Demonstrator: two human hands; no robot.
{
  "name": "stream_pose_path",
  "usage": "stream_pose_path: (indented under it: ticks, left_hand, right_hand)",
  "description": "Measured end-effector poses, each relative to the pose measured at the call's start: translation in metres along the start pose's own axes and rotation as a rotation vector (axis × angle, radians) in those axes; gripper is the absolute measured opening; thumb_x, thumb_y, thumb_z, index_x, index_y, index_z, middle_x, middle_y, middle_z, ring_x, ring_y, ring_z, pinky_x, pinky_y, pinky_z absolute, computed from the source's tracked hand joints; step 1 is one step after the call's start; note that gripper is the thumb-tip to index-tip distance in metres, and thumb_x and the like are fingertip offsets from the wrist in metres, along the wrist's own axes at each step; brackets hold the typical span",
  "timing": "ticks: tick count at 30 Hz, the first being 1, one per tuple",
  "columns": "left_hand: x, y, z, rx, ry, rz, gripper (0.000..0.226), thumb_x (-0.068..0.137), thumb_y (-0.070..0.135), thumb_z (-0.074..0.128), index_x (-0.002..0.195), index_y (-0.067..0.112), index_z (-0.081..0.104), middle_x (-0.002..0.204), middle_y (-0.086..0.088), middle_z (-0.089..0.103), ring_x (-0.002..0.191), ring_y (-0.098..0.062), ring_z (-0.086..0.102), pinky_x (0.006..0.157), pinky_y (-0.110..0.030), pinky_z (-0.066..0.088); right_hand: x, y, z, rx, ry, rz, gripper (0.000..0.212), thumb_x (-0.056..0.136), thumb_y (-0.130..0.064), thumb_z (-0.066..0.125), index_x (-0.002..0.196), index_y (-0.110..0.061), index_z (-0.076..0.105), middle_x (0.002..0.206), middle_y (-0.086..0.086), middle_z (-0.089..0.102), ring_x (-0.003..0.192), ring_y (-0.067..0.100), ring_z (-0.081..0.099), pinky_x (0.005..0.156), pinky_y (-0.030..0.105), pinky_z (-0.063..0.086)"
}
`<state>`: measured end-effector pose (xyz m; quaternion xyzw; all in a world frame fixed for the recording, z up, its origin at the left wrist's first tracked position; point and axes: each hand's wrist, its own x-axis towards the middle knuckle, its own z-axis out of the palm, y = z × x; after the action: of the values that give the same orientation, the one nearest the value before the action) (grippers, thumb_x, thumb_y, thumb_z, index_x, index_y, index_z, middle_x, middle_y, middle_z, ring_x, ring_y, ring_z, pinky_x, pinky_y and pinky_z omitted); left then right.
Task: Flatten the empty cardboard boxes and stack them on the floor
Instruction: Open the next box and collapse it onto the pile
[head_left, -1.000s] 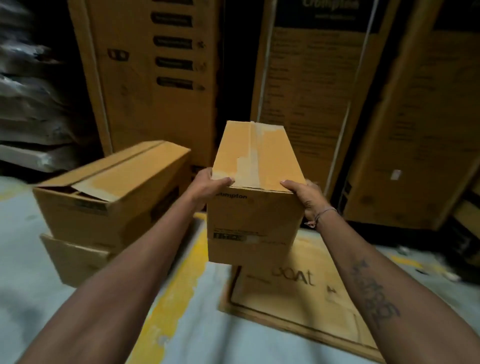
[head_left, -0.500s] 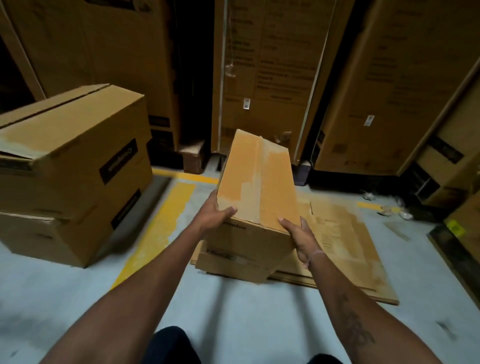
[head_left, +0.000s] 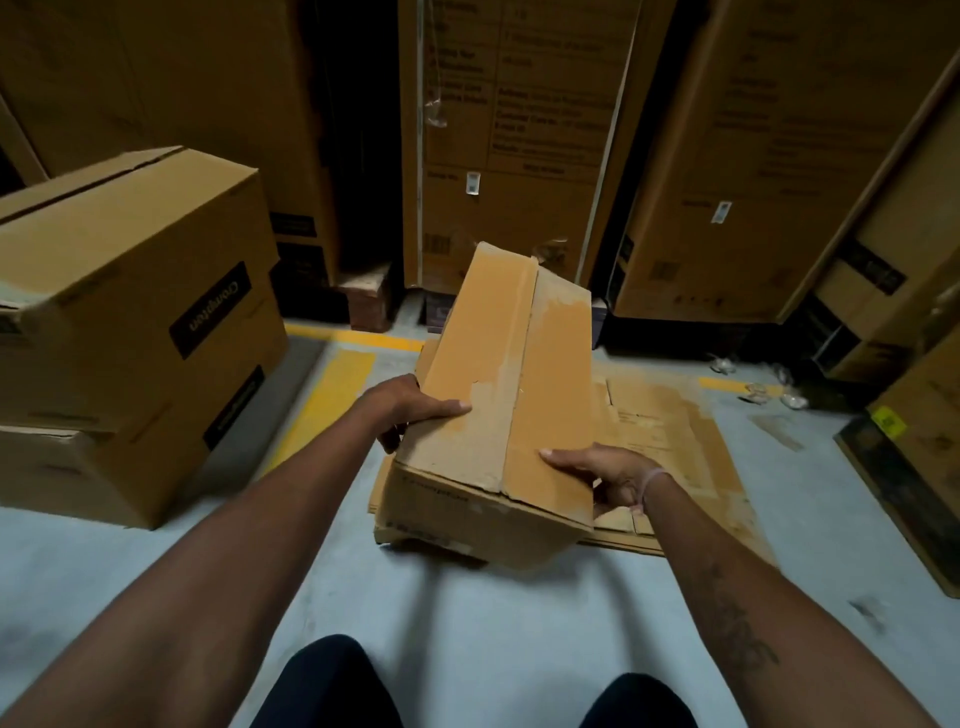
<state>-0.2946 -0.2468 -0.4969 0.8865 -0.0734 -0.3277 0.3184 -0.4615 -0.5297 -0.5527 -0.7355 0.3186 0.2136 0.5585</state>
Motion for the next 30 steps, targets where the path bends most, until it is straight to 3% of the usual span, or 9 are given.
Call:
stream_pose_path:
  ticks: [3, 6, 9, 12, 15, 19, 22, 27, 30]
  left_hand:
    - [0.007, -0.006, 0.016, -0.018, -0.017, 0.016, 0.147, 0.033, 0.091, 0.081, 0.15, 0.012, 0.043, 0.144, -0.016, 0.054, 0.117, -0.045, 0.061, 0.082, -0.063, 0.06]
    - [0.024, -0.02, 0.033, -0.081, 0.0, 0.096, 0.147, 0.026, 0.092, 0.082, 0.149, 0.019, 0.047, 0.148, -0.008, 0.055, 0.125, -0.039, 0.057, 0.098, -0.061, 0.054]
    - [0.012, -0.018, 0.038, -0.159, 0.015, 0.19, 0.129, 0.039, 0.083, 0.087, 0.147, 0.022, 0.051, 0.143, -0.005, 0.06, 0.126, -0.032, 0.058, 0.108, -0.052, 0.048]
    - [0.001, -0.01, 0.033, -0.216, 0.029, 0.231, 0.115, 0.054, 0.071, 0.089, 0.149, 0.022, 0.049, 0.143, -0.003, 0.061, 0.127, -0.031, 0.058, 0.11, -0.05, 0.046]
    - [-0.009, 0.002, 0.019, -0.265, 0.076, 0.321, 0.115, 0.053, 0.071, 0.089, 0.15, 0.024, 0.047, 0.142, -0.001, 0.062, 0.125, -0.027, 0.059, 0.11, -0.051, 0.047]
    - [-0.018, 0.02, 0.002, -0.3, 0.16, 0.493, 0.097, 0.074, 0.045, 0.091, 0.153, 0.028, 0.038, 0.134, 0.002, 0.06, 0.122, -0.021, 0.057, 0.106, -0.042, 0.048]
    - [-0.012, 0.014, -0.002, -0.289, 0.22, 0.583, 0.105, 0.075, 0.036, 0.092, 0.158, 0.037, 0.027, 0.139, 0.005, 0.057, 0.125, -0.019, 0.055, 0.106, -0.041, 0.048]
    - [0.008, -0.014, 0.016, -0.289, 0.263, 0.493, 0.106, 0.078, 0.006, 0.087, 0.159, 0.031, 0.025, 0.145, 0.001, 0.053, 0.13, -0.018, 0.048, 0.104, -0.041, 0.045]
    - [0.025, -0.038, 0.038, -0.281, 0.223, 0.34, 0.091, 0.082, 0.009, 0.085, 0.151, 0.019, 0.028, 0.136, -0.007, 0.055, 0.128, -0.026, 0.052, 0.105, -0.046, 0.049]
  right_hand:
    - [0.003, 0.009, 0.015, 0.319, 0.086, -0.067, 0.089, 0.061, -0.056, 0.095, 0.126, -0.004, 0.064, 0.115, 0.015, 0.075, 0.102, 0.034, 0.074, 0.077, 0.041, 0.064]
    - [0.001, 0.016, 0.031, 0.444, 0.161, -0.141, 0.066, 0.074, -0.043, 0.092, 0.123, -0.009, 0.064, 0.109, 0.008, 0.078, 0.096, 0.025, 0.074, 0.07, 0.029, 0.058]
    - [0.001, 0.023, 0.033, 0.479, 0.187, -0.195, 0.08, 0.058, -0.049, 0.098, 0.125, -0.015, 0.068, 0.108, 0.006, 0.079, 0.1, 0.026, 0.076, 0.088, 0.041, 0.062]
    - [-0.005, 0.016, 0.026, 0.503, 0.245, -0.276, 0.082, 0.056, -0.048, 0.1, 0.125, -0.018, 0.067, 0.108, 0.004, 0.079, 0.101, 0.026, 0.076, 0.091, 0.046, 0.062]
    - [-0.015, -0.002, 0.02, 0.502, 0.308, -0.381, 0.074, 0.062, -0.045, 0.098, 0.125, -0.021, 0.067, 0.11, 0.0, 0.079, 0.103, 0.023, 0.075, 0.092, 0.043, 0.061]
    - [-0.021, -0.023, 0.021, 0.568, 0.343, -0.515, 0.061, 0.077, -0.033, 0.092, 0.129, -0.02, 0.063, 0.114, 0.001, 0.078, 0.105, 0.019, 0.074, 0.081, 0.03, 0.06]
    - [-0.011, -0.028, 0.026, 0.566, 0.361, -0.535, 0.071, 0.076, -0.031, 0.093, 0.136, -0.022, 0.057, 0.121, 0.003, 0.074, 0.113, 0.023, 0.07, 0.089, 0.036, 0.059]
    - [0.003, -0.019, 0.044, 0.314, 0.44, -0.431, 0.085, 0.082, -0.021, 0.087, 0.151, -0.026, 0.037, 0.135, -0.001, 0.061, 0.126, 0.027, 0.057, 0.11, 0.046, 0.046]
    - [0.013, -0.004, 0.061, 0.196, 0.489, -0.28, 0.081, 0.083, -0.014, 0.085, 0.146, -0.023, 0.035, 0.139, 0.003, 0.056, 0.133, 0.031, 0.051, 0.113, 0.045, 0.042]
